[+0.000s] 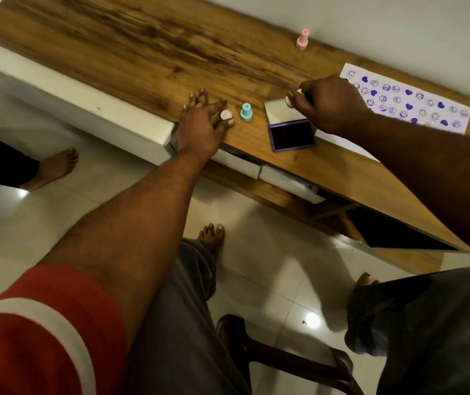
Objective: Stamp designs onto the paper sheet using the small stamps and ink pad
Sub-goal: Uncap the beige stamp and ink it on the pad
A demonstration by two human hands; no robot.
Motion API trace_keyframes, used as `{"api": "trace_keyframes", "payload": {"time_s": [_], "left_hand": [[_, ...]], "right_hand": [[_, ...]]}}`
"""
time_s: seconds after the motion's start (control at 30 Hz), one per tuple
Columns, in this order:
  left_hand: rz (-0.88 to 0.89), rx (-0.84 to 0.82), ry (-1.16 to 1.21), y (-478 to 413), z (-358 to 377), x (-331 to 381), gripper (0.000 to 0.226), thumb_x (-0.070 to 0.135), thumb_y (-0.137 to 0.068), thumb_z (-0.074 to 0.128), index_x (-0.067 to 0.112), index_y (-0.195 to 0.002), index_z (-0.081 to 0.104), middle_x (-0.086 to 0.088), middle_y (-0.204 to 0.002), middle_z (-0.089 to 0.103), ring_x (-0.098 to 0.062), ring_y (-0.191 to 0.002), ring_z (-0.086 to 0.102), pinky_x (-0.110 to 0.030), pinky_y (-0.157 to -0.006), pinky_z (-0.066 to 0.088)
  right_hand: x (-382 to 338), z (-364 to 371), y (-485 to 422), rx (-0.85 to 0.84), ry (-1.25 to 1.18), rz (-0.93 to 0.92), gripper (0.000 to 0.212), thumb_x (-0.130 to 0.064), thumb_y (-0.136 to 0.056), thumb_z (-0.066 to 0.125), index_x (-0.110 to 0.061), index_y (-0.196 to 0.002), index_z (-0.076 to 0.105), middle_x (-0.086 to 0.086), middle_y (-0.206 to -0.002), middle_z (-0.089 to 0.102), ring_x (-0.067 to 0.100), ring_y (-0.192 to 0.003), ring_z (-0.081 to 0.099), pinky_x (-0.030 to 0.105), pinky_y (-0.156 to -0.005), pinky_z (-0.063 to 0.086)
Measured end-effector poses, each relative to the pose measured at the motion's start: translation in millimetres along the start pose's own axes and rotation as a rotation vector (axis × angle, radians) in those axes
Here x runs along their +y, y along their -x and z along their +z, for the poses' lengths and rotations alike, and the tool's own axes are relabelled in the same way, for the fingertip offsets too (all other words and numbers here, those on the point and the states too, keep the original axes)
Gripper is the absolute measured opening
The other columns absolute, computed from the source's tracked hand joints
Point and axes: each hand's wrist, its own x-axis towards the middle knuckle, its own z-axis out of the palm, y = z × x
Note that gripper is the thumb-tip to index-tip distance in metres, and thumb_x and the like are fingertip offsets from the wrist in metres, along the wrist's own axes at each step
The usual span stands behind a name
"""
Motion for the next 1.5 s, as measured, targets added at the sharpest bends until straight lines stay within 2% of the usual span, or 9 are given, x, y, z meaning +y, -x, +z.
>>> {"api": "trace_keyframes", "payload": {"time_s": [0.17, 0.3, 0.4, 0.5, 0.73, 0.8, 0.97, 1.1, 1.5], "left_hand": [[-0.013, 0.080, 0.029, 2.6, -12.6, 11.1, 0.070, 0.052, -0.094, 0.072, 0.023, -0.155, 0.052, -0.008, -0.174, 0.024, -0.028, -0.163, 0.012, -0.047, -0.130, 0.021], [0.337, 0.238, -0.061, 15.0, -15.2, 47.1, 0.069, 0.067, -0.093, 0.064, 0.023, -0.146, 0.062, -0.015, -0.173, 0.023, -0.040, -0.162, 0.012, -0.054, -0.130, 0.015], [0.521, 0.110, -0.282, 19.2, 0.6, 75.4, 0.077, 0.081, -0.089, 0.053, 0.029, -0.145, 0.063, -0.015, -0.176, 0.012, -0.043, -0.162, 0.002, -0.059, -0.130, 0.003], [0.518, -0.026, -0.429, 21.0, 19.6, 83.4, 0.086, 0.089, -0.083, 0.049, 0.031, -0.145, 0.062, -0.015, -0.177, -0.002, -0.041, -0.161, -0.009, -0.058, -0.129, -0.005], [0.479, -0.010, -0.371, 16.8, 29.4, 79.3, 0.070, 0.081, -0.082, 0.060, 0.034, -0.132, 0.071, -0.016, -0.176, 0.003, -0.043, -0.161, -0.007, -0.063, -0.128, 0.000], [0.437, -0.024, -0.342, 17.4, 28.4, 79.5, 0.071, 0.082, -0.080, 0.062, 0.036, -0.133, 0.070, -0.015, -0.176, 0.003, -0.043, -0.161, -0.010, -0.063, -0.128, -0.002], [0.364, -0.041, -0.294, 19.6, 27.5, 83.1, 0.075, 0.083, -0.075, 0.067, 0.038, -0.135, 0.069, -0.016, -0.176, 0.001, -0.044, -0.160, -0.014, -0.060, -0.129, -0.007], [0.347, -0.029, -0.272, 20.0, 29.2, 84.6, 0.070, 0.082, -0.077, 0.067, 0.040, -0.133, 0.070, -0.016, -0.176, 0.000, -0.043, -0.160, -0.014, -0.059, -0.129, -0.003], [0.303, -0.029, -0.235, 20.9, 35.6, 84.7, 0.075, 0.081, -0.074, 0.070, 0.036, -0.134, 0.069, -0.016, -0.175, 0.012, -0.042, -0.161, -0.012, -0.057, -0.129, -0.005]], "right_hand": [[6.6, 2.6, 14.5, 0.016, 0.027, 0.025, 0.048, -0.063, -0.103, 0.036, -0.023, -0.080, 0.053, -0.004, -0.066, 0.051, 0.021, -0.064, 0.050, 0.030, -0.054, 0.028], [12.5, 5.3, 22.2, 0.064, 0.066, 0.060, 0.048, -0.063, -0.103, 0.032, -0.022, -0.086, 0.052, -0.002, -0.072, 0.053, 0.021, -0.067, 0.050, 0.030, -0.054, 0.030], [15.7, 7.8, 26.0, 0.094, 0.108, 0.085, 0.053, -0.060, -0.104, 0.034, -0.016, -0.093, 0.061, -0.001, -0.072, 0.052, 0.023, -0.067, 0.049, 0.032, -0.056, 0.031], [17.7, 9.8, 29.9, 0.051, 0.179, 0.055, 0.055, -0.058, -0.104, 0.034, -0.014, -0.100, 0.065, 0.001, -0.071, 0.052, 0.023, -0.066, 0.046, 0.029, -0.052, 0.025], [-2.6, 0.3, 31.7, -0.118, 0.438, -0.035, 0.056, -0.055, -0.107, 0.032, -0.010, -0.100, 0.065, 0.009, -0.077, 0.053, 0.028, -0.069, 0.050, 0.035, -0.059, 0.036], [-17.7, -18.5, 23.8, -0.019, 0.440, -0.032, 0.054, -0.054, -0.107, 0.033, -0.011, -0.096, 0.063, 0.012, -0.076, 0.054, 0.032, -0.068, 0.052, 0.037, -0.059, 0.036], [-38.5, -48.7, 4.4, 0.588, 0.359, 0.076, 0.057, -0.059, -0.108, 0.033, -0.015, -0.086, 0.063, 0.000, -0.066, 0.045, 0.020, -0.055, 0.044, 0.031, -0.056, 0.032], [-37.8, 28.0, 45.0, -0.081, 0.393, 0.158, 0.047, -0.044, -0.110, 0.033, -0.008, -0.119, 0.062, 0.017, -0.107, 0.068, 0.039, -0.093, 0.066, 0.041, -0.068, 0.045], [-35.3, 43.0, 38.0, -0.150, 0.534, 0.223, 0.034, -0.035, -0.107, 0.046, -0.006, -0.118, 0.061, 0.017, -0.107, 0.070, 0.036, -0.092, 0.069, 0.038, -0.064, 0.040]]}}
